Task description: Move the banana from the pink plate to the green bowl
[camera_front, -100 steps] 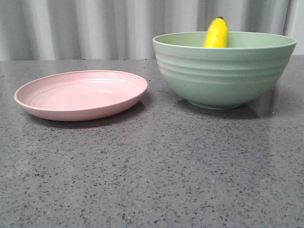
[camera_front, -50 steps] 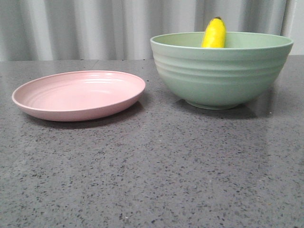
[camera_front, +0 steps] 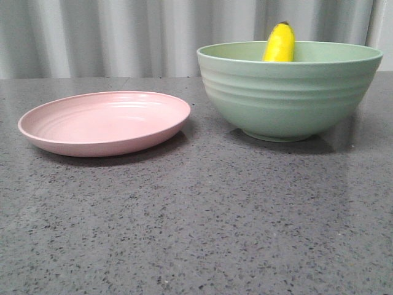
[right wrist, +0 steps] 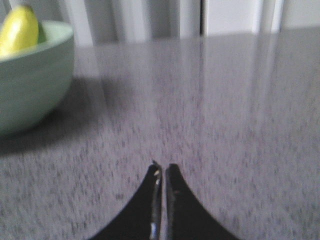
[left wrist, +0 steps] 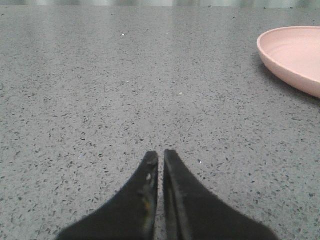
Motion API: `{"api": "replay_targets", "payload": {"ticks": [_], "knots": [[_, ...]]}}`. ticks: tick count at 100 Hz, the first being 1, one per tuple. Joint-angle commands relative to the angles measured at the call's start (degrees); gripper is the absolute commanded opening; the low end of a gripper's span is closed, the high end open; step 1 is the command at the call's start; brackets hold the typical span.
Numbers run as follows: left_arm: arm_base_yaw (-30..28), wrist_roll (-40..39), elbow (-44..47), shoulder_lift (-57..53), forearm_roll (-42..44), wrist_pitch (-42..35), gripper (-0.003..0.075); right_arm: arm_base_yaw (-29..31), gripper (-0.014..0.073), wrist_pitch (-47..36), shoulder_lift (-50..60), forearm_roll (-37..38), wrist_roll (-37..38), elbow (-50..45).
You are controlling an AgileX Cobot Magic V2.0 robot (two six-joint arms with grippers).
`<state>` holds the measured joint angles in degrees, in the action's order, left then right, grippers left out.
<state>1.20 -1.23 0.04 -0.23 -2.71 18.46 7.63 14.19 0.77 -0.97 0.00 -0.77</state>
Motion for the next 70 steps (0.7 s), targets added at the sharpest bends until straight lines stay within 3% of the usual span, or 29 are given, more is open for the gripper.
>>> {"api": "replay_targets", "payload": {"ticks": [1,8,70], "knots": [[-0.1,0.1,1.5,-1.9,-0.6,-2.1,-0.0019,0.2,-0.0074,0.0,0.9,-0.2,-1.1,-1.5],[-0.1,0.1,1.5,-1.9,-0.6,-2.1,-0.0019,0.2,-0.0074,2.9,0.9,-0.1,-1.1,-1.5],[-0.1,0.1,1.5,-1.9,-0.6,-2.1,-0.0019,0.2,-0.0074,2.5,0.9,-0.1,-1.1,-1.5]]}}
